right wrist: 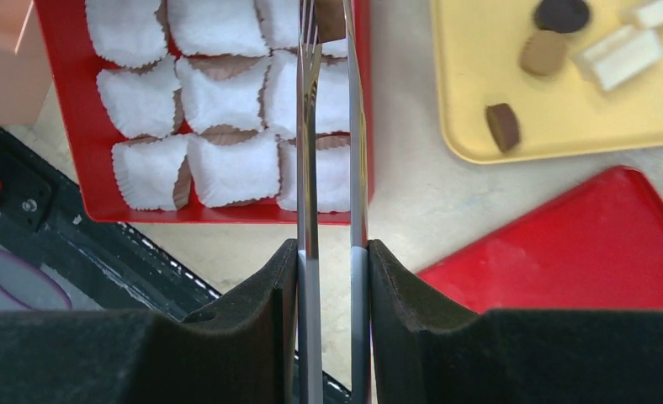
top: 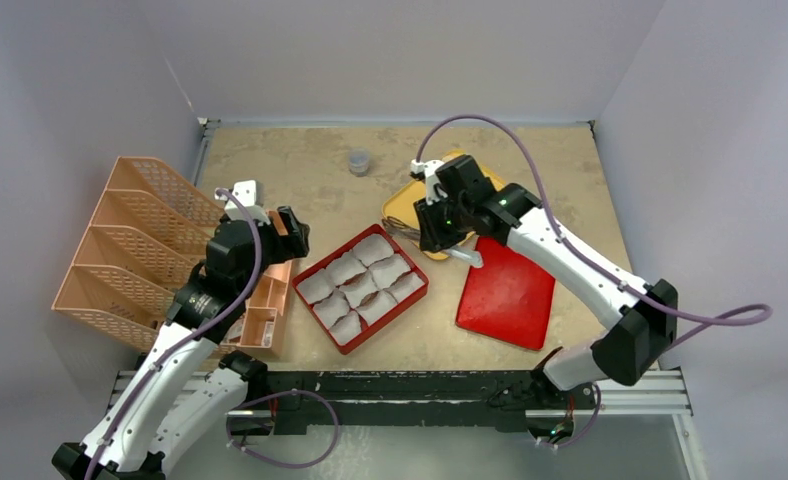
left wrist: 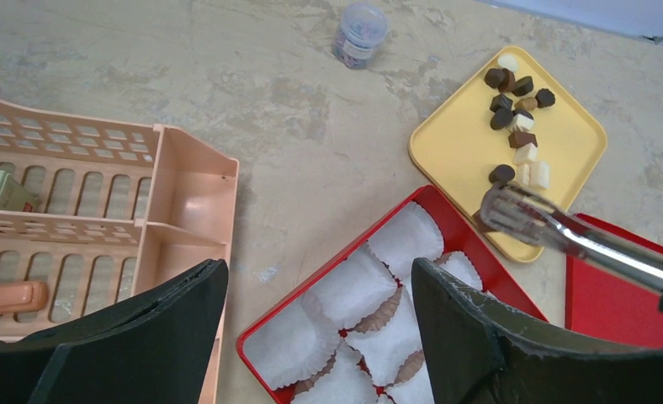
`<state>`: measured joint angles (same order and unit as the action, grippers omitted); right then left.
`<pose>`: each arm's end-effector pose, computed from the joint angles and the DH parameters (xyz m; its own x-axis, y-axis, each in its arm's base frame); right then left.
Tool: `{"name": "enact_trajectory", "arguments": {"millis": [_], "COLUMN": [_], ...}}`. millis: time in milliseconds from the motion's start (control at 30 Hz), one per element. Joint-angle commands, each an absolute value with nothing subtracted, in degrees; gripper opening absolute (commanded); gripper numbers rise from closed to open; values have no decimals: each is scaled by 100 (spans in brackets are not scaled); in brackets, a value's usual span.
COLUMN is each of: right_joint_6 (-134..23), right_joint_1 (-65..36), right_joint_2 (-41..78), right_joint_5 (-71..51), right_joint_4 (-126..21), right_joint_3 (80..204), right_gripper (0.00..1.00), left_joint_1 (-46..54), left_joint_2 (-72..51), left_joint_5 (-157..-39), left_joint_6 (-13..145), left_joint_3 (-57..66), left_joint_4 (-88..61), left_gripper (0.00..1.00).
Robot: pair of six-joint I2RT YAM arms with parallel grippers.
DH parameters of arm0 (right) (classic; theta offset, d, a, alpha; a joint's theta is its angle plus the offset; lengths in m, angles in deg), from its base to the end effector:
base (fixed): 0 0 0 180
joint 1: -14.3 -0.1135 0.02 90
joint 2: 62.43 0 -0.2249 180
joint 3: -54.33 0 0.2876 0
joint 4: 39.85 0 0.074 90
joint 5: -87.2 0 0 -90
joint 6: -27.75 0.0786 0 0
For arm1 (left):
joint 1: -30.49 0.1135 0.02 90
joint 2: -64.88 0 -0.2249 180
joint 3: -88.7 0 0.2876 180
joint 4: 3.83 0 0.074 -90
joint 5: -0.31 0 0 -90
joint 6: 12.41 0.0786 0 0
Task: Pack the chocolate
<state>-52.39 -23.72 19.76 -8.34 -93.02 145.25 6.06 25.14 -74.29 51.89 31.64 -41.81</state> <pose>0.2966 0.2415 0.2734 -0.6577 -0.2979 -0.6919 -0.5630 0.8046 0.1889 0.2470 -0.0893 0.2901 -0.3643 -0.2937 -0.8838 0.0161 0.9468 -0.3213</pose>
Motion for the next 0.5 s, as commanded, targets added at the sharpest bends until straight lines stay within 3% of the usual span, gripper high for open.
{"name": "enact_trajectory", "arguments": {"millis": [0, 467], "right_joint_6": [-5078, -5179], "right_joint_1": [-2713, -3028], "right_joint_2": [2277, 3198], "right_joint_5": [-788, -427], "right_joint_4": [-9006, -8837], "right_joint_3": [14853, 15197], "right_gripper": [0, 3], "left_joint_1": [632, 632], "left_joint_2": [2617, 2639], "left_joint_5": [-7128, -7088], "left_joint_6": [5301, 5323], "left_joint_3": [3052, 3047], "left_joint_4": [-4108, -4128], "left_gripper": [79, 79]}}
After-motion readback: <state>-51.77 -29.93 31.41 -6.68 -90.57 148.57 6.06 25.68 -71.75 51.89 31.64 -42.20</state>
